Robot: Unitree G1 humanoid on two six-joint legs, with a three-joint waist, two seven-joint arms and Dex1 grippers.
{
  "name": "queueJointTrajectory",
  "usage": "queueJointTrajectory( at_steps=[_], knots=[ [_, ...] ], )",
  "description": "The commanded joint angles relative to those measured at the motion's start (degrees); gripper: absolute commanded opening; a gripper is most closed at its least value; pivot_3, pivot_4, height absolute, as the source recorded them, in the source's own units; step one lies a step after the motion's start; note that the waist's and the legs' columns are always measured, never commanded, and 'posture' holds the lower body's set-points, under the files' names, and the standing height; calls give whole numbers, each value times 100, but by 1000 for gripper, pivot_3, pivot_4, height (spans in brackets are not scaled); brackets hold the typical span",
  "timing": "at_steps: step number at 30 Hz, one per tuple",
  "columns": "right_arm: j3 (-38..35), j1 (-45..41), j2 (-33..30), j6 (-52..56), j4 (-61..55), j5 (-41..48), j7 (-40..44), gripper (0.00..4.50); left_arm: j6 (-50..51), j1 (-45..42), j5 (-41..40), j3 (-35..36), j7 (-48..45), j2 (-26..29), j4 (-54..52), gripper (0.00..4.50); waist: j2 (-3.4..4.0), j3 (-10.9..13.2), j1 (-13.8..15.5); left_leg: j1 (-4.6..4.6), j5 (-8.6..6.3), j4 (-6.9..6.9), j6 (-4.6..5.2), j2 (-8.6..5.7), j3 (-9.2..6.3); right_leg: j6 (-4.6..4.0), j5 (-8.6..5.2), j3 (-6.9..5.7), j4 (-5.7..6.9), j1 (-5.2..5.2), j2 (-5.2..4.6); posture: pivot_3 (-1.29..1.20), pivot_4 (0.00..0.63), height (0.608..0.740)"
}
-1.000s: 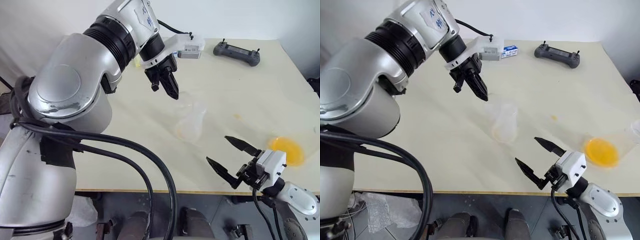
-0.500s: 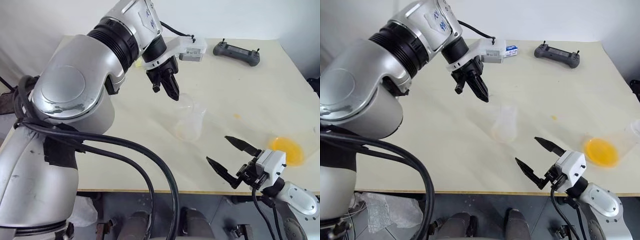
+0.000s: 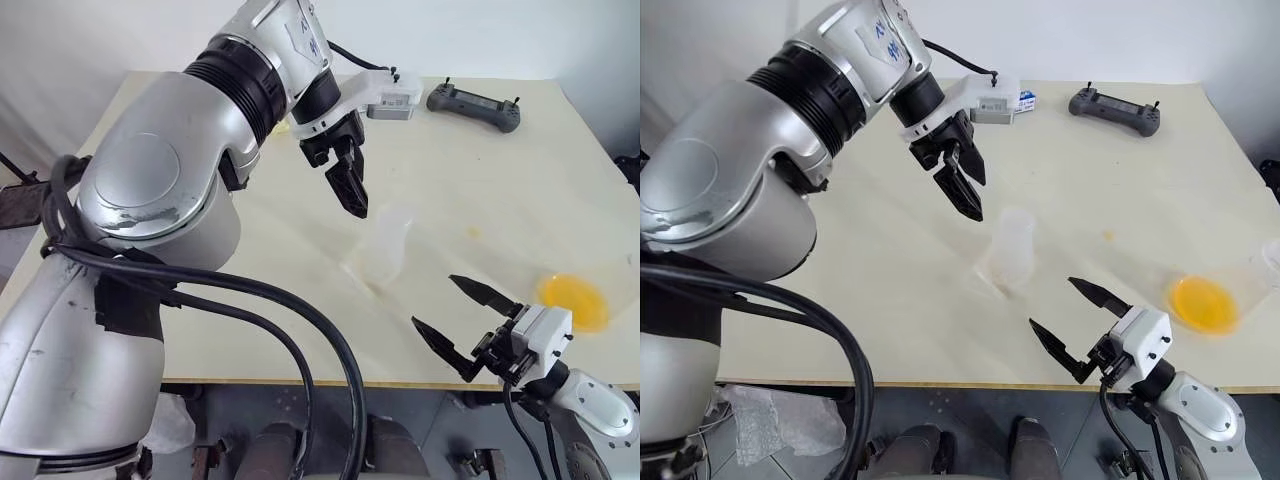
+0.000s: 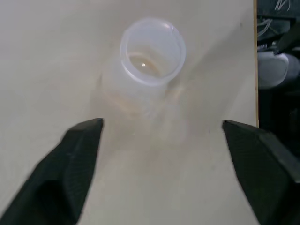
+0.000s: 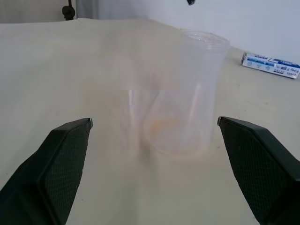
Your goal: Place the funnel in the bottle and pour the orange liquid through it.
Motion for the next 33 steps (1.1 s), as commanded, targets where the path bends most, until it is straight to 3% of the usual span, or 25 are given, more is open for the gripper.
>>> queueJointTrajectory(
  at_steps=[1, 8, 17, 28, 33],
  knots=[
    [-25, 11, 25, -109, -202, 36, -52, 4500, -17, -50, 283, 400, -642, -91, 177, 4495, 0, 0, 0, 0, 0, 0, 0, 0, 1, 0, 0, 0, 0, 0, 0, 0, 150, 740],
    [-136, 174, 14, -99, -297, 79, -104, 4500, 78, 111, 730, 1694, -642, 70, 468, 4495, 0, 0, -6, 0, -1, 0, 3, 1, 8, 1, 0, 3, 1, -3, 1, 0, 150, 740],
    [-556, 339, -222, 108, -379, 360, -30, 4500, 399, 636, 1113, 2931, -642, 698, 379, 4495, 0, 0, -10, 5, -2, 0, 4, 1, 12, 1, 0, 9, 20, -9, -1, 0, 150, 740],
    [-1222, 52, -1005, 703, -120, 996, 422, 4500, 793, 1913, 976, 3734, -642, 1874, -407, 4495, -1, 0, -2, 9, -2, 8, 3, -4, 9, 2, 0, 9, 38, -12, -9, 0, 150, 740],
    [-1322, -43, -1134, 889, -93, 1100, 498, 4500, 164, 2684, 952, 4915, -638, 2260, -774, 4495, 0, 0, -13, 6, -3, 13, 3, -4, 1, 2, 0, 5, 44, -13, -10, 0, 150, 740]
  ],
)
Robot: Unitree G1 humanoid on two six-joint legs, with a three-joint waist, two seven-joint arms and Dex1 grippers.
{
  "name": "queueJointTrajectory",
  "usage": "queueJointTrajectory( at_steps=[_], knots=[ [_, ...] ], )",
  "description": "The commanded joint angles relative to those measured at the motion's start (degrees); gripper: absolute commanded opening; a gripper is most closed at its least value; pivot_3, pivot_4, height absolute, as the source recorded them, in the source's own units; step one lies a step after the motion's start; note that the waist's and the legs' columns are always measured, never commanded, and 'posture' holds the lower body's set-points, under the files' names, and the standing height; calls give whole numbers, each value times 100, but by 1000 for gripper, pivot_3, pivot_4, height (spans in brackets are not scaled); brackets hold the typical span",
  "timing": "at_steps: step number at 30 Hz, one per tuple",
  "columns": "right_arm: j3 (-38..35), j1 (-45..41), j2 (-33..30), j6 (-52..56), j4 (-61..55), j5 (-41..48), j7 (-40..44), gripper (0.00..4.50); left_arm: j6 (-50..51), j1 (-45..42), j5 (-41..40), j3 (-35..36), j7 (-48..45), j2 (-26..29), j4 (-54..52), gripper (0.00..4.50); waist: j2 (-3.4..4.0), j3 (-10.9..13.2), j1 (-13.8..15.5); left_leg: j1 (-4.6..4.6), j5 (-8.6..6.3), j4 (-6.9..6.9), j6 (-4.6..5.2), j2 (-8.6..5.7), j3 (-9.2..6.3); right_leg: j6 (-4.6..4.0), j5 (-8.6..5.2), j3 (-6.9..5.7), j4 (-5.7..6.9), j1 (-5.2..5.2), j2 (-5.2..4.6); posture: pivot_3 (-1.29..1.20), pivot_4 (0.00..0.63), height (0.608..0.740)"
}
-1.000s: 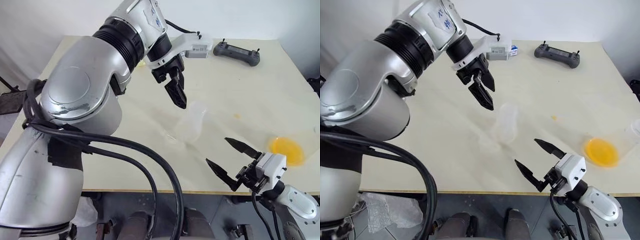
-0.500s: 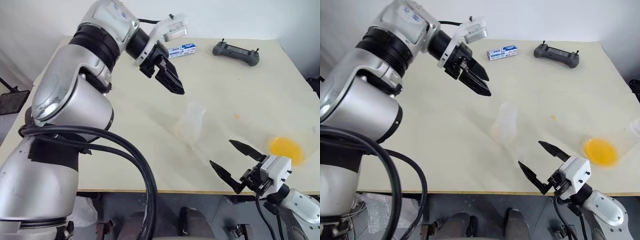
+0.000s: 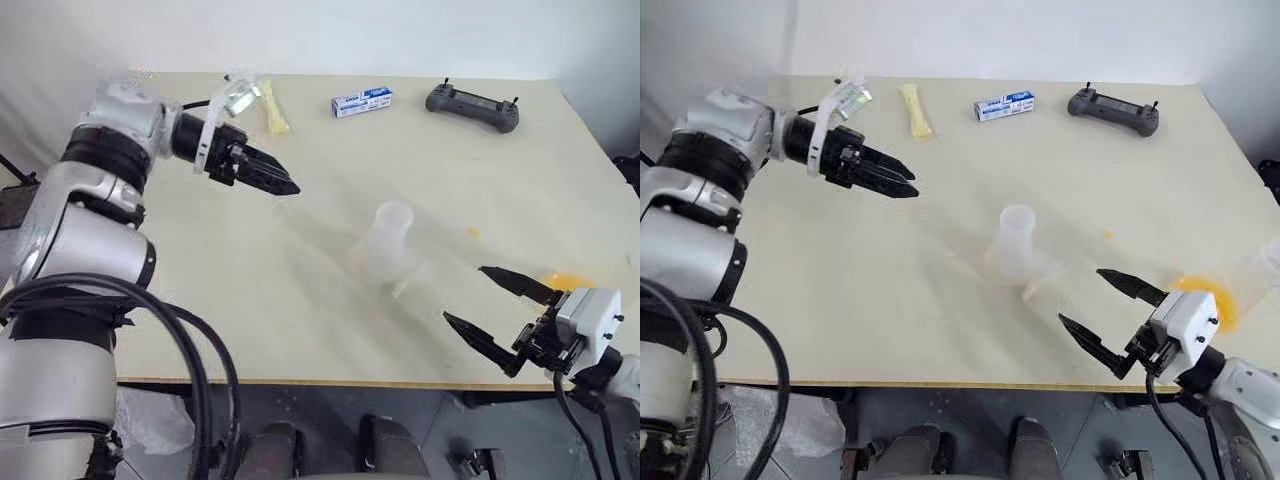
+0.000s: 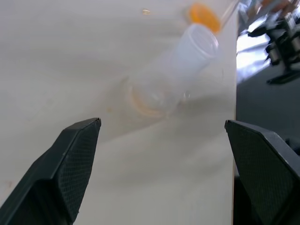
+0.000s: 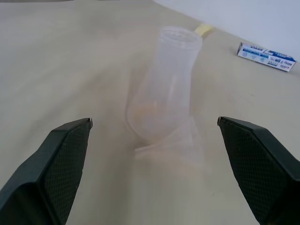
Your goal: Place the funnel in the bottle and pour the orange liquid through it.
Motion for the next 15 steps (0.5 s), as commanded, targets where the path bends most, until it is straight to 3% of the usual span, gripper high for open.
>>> queueJointTrajectory(
  at_steps=[1, 9, 15],
  knots=[
    [-221, -61, -99, 97, -48, 163, 67, 4500, -596, 412, -43, 951, -595, 218, -426, 4495, 0, 0, 1, 1, 0, 1, 0, 0, 1, 0, 0, 0, 1, 1, -1, 0, 150, 740],
    [-247, -151, -230, 275, -4, 106, 175, 4500, -1657, 2397, -561, 2858, -351, 436, -2135, 4495, 2, -2, -11, 2, -2, 16, -4, 1, -4, 0, 0, -2, 12, 1, -5, 0, 150, 740],
    [19, -718, -1012, 798, 789, -327, 414, 4500, -1800, 4260, -1412, 3980, -357, 165, -3817, 4495, 5, -5, -4, 1, -8, 43, -4, 2, -12, 0, 0, -5, 19, 10, -10, 0, 150, 740]
  ],
)
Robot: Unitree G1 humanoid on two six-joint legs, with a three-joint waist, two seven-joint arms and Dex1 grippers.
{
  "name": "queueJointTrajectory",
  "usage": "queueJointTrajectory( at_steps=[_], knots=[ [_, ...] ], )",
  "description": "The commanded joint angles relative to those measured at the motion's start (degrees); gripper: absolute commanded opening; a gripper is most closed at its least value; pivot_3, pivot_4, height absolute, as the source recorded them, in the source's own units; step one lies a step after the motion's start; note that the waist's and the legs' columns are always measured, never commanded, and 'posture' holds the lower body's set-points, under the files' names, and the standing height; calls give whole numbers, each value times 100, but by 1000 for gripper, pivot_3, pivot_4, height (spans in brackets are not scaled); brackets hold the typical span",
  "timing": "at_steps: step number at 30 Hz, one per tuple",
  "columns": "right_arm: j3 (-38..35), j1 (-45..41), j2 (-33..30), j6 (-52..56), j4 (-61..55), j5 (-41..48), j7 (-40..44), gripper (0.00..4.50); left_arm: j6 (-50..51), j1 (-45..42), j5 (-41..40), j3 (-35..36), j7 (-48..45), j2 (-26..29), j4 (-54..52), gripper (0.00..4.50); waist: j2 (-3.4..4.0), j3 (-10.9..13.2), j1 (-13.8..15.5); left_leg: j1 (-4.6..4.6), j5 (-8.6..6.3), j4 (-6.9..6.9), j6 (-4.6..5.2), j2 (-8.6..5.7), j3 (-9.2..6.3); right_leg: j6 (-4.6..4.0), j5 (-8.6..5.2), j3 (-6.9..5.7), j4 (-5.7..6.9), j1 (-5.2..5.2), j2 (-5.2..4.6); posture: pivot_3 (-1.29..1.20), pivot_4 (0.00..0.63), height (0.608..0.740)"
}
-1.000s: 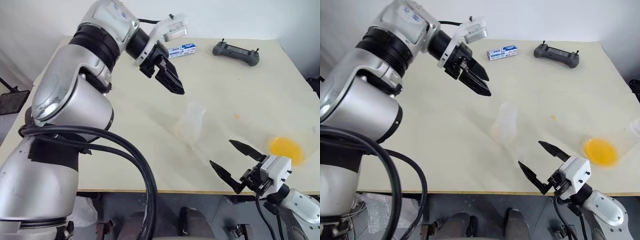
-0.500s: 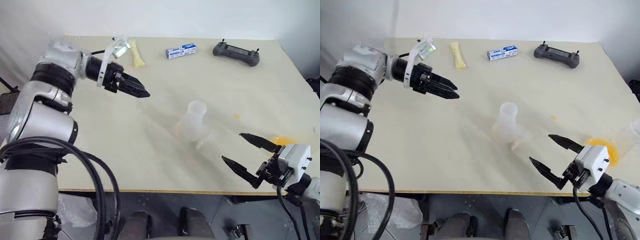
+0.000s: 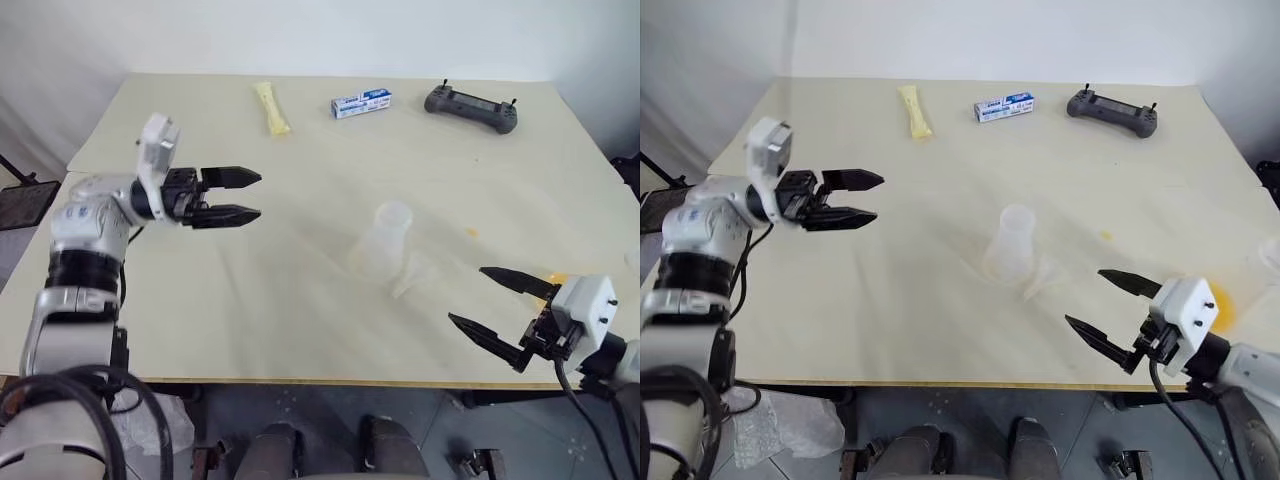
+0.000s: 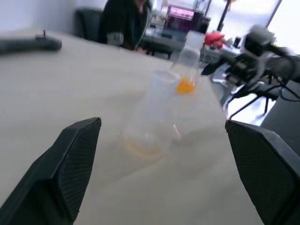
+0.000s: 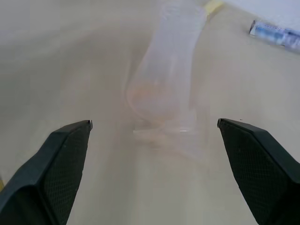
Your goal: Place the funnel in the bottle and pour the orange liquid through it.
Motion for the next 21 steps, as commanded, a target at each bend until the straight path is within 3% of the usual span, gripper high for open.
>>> queueJointTrajectory(
  at_steps=[1, 6, 10, 21],
  knots=[
    [173, -495, -374, 154, 530, -222, 209, 4500, -69, 641, -479, 539, -278, -208, -714, 4495, 0, -1, 16, -2, 0, 6, 0, 0, -5, 0, 0, -3, 2, 3, 2, 0, 150, 740],
    [543, -1252, -653, 106, 1241, -403, 657, 4500, -314, 1382, -568, 710, -541, -495, -1091, 4495, -1, -3, 23, -4, -1, 18, 1, -1, -12, 0, 0, -12, 4, 11, 2, 0, 150, 740],
    [1062, -2067, -738, 144, 1911, -597, 1016, 4500, -466, 1936, -778, 332, -645, -299, -1423, 4495, 1, -4, -12, 0, -4, 16, 3, -1, -3, 0, 0, -9, 2, 10, -2, 0, 150, 740],
    [2311, -3936, -364, 47, 3619, -1273, 1724, 4500, -400, 2025, -876, 468, -645, -347, -1743, 4495, 1, -4, -20, -3, -5, 17, 1, 0, -5, 0, 0, -13, -2, 9, -2, 0, 150, 740]
  ],
)
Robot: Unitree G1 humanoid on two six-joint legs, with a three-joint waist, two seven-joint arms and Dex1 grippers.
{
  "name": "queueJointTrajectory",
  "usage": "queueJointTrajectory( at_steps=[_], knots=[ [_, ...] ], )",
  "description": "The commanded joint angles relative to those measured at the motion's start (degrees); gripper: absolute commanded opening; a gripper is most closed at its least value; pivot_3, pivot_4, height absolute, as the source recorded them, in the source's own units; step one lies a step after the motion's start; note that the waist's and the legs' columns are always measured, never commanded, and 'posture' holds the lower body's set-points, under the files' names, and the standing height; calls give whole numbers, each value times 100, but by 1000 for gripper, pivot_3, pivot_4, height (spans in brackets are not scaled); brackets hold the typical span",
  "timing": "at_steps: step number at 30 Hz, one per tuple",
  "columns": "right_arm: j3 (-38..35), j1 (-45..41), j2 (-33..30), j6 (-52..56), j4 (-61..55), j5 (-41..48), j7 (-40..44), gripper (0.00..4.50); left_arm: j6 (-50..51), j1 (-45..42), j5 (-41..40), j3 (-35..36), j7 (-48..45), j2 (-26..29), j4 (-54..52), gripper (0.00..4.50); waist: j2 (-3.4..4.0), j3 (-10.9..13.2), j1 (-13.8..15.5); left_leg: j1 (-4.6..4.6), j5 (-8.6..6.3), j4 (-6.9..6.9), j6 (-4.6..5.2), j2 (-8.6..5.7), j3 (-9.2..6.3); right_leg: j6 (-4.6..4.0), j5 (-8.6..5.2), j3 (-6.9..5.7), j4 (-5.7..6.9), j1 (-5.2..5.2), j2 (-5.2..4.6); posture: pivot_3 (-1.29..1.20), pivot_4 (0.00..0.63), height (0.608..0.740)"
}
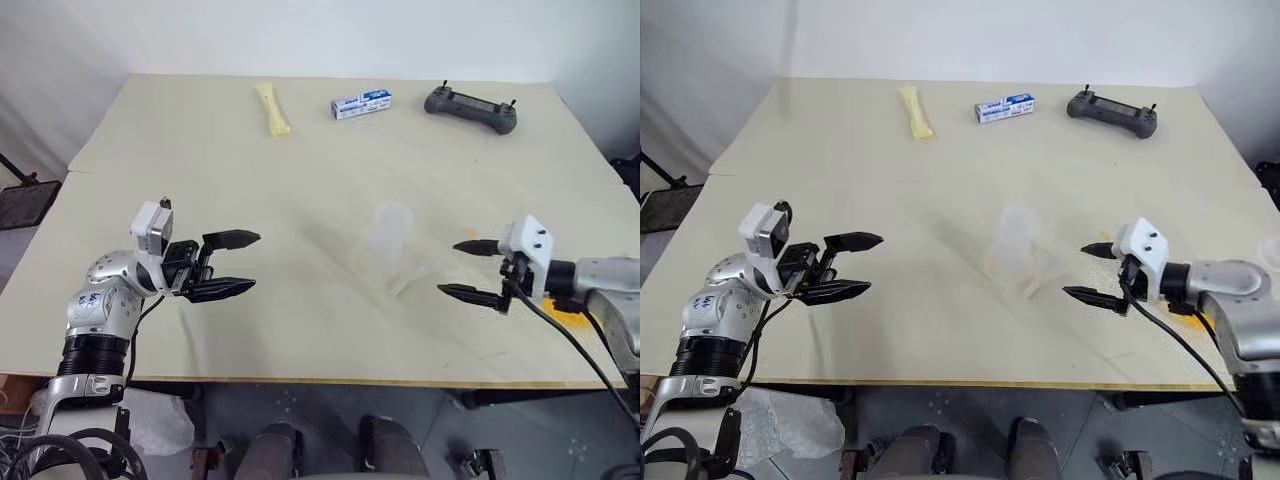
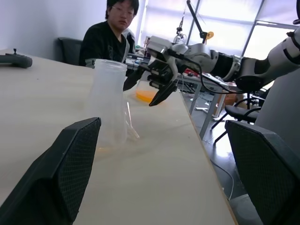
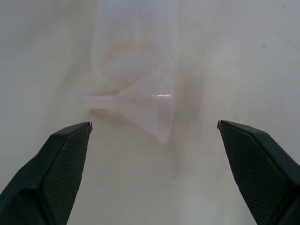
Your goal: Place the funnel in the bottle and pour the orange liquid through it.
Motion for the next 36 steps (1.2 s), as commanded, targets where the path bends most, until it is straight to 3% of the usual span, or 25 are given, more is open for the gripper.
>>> queueJointTrajectory(
  at_steps=[1, 8, 10, 12, 22, 36],
  knots=[
    [215, -513, 142, -129, 496, -176, 279, 4500, 38, 30, -257, 155, -643, 60, -322, 4495, 1, 0, -15, 1, 0, 0, -1, 1, -1, 0, 0, -2, 1, 0, 0, 0, 150, 740],
    [573, -1056, 359, -143, 1066, -404, 673, 4500, 103, 87, -218, 188, -638, 169, -417, 4495, 1, 0, -67, 0, -1, -3, -3, 2, -5, 0, 0, -8, 0, -2, 0, 0, 150, 740],
    [634, -1072, 367, -79, 1068, -429, 750, 4120, 95, 77, -214, 201, -618, 161, -428, 4500, 1, 0, -77, -1, -2, -3, -3, 2, -7, 0, 0, -8, 0, -1, -1, 0, 150, 740],
    [653, -1050, 372, -78, 1036, -462, 801, 3666, 123, 60, -236, 212, -603, 148, -439, 4500, 1, 0, -94, -1, -2, -3, -3, 1, -7, 0, 0, -9, 0, -2, -1, 0, 150, 740],
    [482, -900, 521, -5, 728, -406, 605, 147, 134, -82, -277, 43, -643, 118, -329, 4500, 1, 0, -117, -1, -4, -3, -7, 4, -7, 0, 0, -12, -1, -3, -1, 0, 150, 740],
    [-293, -22, 36, 589, -817, -156, 126, 36, -239, -471, -387, -591, -643, 106, 206, 4500, 2, 0, -96, -3, -4, -5, -8, 3, -9, 0, 0, -13, -7, -1, -2, 0, 150, 740]
  ],
)
